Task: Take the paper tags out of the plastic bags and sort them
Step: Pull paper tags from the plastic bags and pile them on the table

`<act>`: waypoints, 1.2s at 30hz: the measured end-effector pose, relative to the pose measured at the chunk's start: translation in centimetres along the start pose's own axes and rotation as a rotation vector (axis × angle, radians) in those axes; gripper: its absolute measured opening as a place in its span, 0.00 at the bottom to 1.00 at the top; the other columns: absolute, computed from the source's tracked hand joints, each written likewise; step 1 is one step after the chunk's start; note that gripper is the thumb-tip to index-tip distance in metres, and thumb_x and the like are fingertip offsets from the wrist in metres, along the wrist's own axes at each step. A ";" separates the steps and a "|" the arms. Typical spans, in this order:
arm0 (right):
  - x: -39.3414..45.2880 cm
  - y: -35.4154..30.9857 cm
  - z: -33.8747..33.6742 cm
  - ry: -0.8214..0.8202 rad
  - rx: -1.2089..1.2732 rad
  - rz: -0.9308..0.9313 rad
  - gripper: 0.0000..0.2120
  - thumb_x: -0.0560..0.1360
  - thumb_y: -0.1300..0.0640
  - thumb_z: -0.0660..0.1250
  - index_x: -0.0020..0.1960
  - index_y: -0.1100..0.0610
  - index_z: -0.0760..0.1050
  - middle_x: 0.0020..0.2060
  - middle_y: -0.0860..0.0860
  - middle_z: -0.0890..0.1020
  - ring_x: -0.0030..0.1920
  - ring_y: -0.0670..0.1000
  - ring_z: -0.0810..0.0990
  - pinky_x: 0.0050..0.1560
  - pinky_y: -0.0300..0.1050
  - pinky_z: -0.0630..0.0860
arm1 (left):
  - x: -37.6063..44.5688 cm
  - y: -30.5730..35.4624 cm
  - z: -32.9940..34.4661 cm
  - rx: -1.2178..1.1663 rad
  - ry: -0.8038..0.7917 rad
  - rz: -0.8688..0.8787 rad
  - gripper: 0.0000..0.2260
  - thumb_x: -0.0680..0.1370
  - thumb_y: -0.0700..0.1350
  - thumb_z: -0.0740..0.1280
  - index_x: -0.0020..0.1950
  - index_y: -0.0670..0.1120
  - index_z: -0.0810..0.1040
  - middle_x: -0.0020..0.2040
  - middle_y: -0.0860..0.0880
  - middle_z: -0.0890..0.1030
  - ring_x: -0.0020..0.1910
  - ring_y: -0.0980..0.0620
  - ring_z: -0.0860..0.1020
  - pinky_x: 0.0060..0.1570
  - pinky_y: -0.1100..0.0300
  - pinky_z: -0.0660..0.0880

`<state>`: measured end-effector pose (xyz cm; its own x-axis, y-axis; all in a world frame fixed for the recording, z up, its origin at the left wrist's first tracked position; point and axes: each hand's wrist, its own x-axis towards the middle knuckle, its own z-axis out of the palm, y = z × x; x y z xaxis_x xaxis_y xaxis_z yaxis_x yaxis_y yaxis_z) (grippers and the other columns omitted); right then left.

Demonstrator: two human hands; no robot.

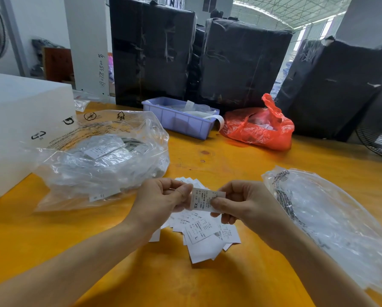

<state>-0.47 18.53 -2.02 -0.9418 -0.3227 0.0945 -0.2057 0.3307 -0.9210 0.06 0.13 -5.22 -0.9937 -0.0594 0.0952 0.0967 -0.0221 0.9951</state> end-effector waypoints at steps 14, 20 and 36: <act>-0.2 -0.4 0.0 -0.020 -0.088 0.001 0.03 0.73 0.64 0.70 0.42 0.64 0.78 0.28 0.52 0.82 0.25 0.45 0.75 0.27 0.35 0.70 | -0.7 0.4 0.3 0.161 0.016 0.116 0.12 0.72 0.50 0.68 0.40 0.40 0.81 0.33 0.48 0.84 0.29 0.51 0.82 0.29 0.64 0.75; -0.2 -0.4 -0.3 -0.045 -0.112 0.024 0.04 0.74 0.63 0.69 0.43 0.65 0.79 0.24 0.49 0.79 0.24 0.43 0.72 0.26 0.33 0.68 | -0.7 0.6 0.2 0.129 -0.005 0.085 0.16 0.73 0.50 0.68 0.41 0.35 0.79 0.32 0.46 0.84 0.28 0.50 0.81 0.27 0.66 0.74; -0.2 -0.4 0.0 0.009 -0.202 -0.014 0.07 0.74 0.58 0.70 0.39 0.61 0.80 0.24 0.49 0.79 0.26 0.46 0.73 0.27 0.37 0.68 | -1.0 0.4 0.7 0.048 -0.093 -0.024 0.14 0.64 0.47 0.73 0.44 0.39 0.80 0.34 0.44 0.84 0.33 0.50 0.83 0.33 0.65 0.78</act>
<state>-0.26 18.48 -1.70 -0.9406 -0.3210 0.1104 -0.2668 0.4980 -0.8251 1.03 0.90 -4.94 -0.9969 0.0337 0.0710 0.0719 0.0256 0.9971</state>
